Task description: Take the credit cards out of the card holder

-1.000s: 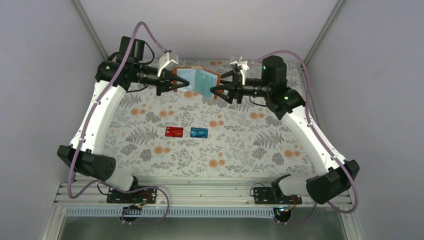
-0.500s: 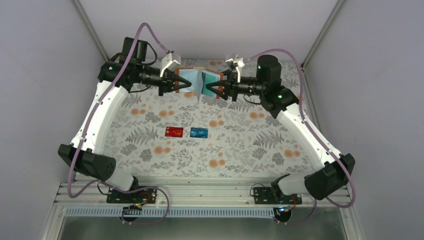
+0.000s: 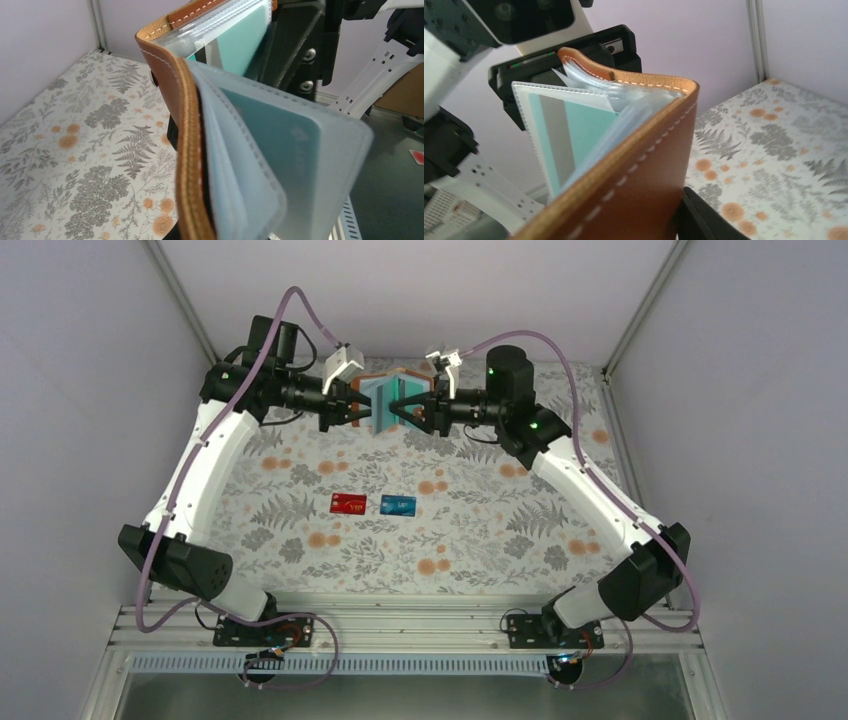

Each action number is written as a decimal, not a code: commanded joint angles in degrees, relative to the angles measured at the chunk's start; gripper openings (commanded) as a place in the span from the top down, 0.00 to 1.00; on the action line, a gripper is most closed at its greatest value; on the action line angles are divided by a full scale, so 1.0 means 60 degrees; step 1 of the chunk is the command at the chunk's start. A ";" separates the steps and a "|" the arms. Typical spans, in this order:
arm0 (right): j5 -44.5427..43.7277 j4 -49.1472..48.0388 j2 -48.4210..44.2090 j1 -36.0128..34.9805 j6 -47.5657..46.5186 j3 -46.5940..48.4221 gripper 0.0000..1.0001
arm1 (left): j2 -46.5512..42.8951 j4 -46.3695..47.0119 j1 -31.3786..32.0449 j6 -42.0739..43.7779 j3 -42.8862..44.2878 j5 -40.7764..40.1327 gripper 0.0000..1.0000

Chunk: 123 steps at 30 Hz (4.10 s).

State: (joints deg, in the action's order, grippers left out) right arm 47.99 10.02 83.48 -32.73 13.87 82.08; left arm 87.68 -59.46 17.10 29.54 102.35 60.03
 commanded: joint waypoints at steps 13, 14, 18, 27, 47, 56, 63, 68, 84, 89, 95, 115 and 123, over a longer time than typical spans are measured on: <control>-0.3175 0.2030 -0.0353 -0.0246 0.0010 0.1006 0.96 | -0.0194 -0.0930 -0.0315 0.1405 0.0509 0.0145 0.15; -0.3319 0.2236 -0.0319 -0.0244 -0.0060 0.1156 0.96 | -0.0158 -0.1173 -0.0303 0.1731 0.0526 0.0315 0.09; -0.3464 0.2391 -0.0379 -0.0252 -0.0143 0.1309 0.96 | -0.0046 -0.0953 -0.0302 0.1589 0.0298 0.0317 0.04; -0.1523 0.2233 -0.0896 -0.0276 -0.1132 0.1103 0.94 | 0.0295 -0.0335 -0.0315 0.0723 0.0388 -0.0093 0.24; 0.0565 0.2804 -0.0903 -0.0229 -0.2176 0.1079 0.96 | -0.0428 -0.2271 -0.0318 0.3680 0.0163 0.2458 0.57; 0.0524 0.2798 -0.0797 -0.0218 -0.2113 0.1070 0.93 | -0.0519 -0.1475 -0.0317 0.2723 -0.0464 0.2972 0.98; -0.1197 0.3147 -0.1175 0.0451 -0.1627 0.0928 0.64 | -0.1057 0.0605 -0.0331 0.0303 -0.1726 0.2335 0.98; -0.1313 0.3448 -0.2062 0.1063 -0.1900 0.0997 0.52 | -0.1110 0.1417 -0.0361 -0.0775 -0.2193 0.1515 0.98; 0.1130 0.0764 -0.1292 0.0160 -0.1054 -0.0101 0.70 | -0.1136 0.1021 -0.0369 -0.0200 -0.2217 0.1602 0.98; 0.1459 0.0473 -0.0981 0.0526 -0.0856 -0.0534 0.69 | -0.1236 0.0815 -0.0349 0.0063 -0.2188 0.1706 0.98; 0.1854 0.0061 -0.0601 0.0487 -0.0735 -0.0658 0.67 | -0.1123 0.0693 -0.0320 0.0236 -0.2128 0.1952 0.98; 0.1700 0.0619 -0.0518 0.0377 -0.1339 -0.0380 0.96 | -0.1110 -0.0135 -0.0291 0.1209 -0.1980 0.2744 0.91; 0.1527 0.1283 -0.0695 0.0573 -0.1737 -0.0073 0.96 | -0.1070 -0.0510 -0.0287 0.1662 -0.1940 0.3047 0.94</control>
State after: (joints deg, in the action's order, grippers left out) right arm 59.37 15.00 80.53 -30.00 5.67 79.00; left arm 82.13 -61.58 15.18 36.45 89.36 73.45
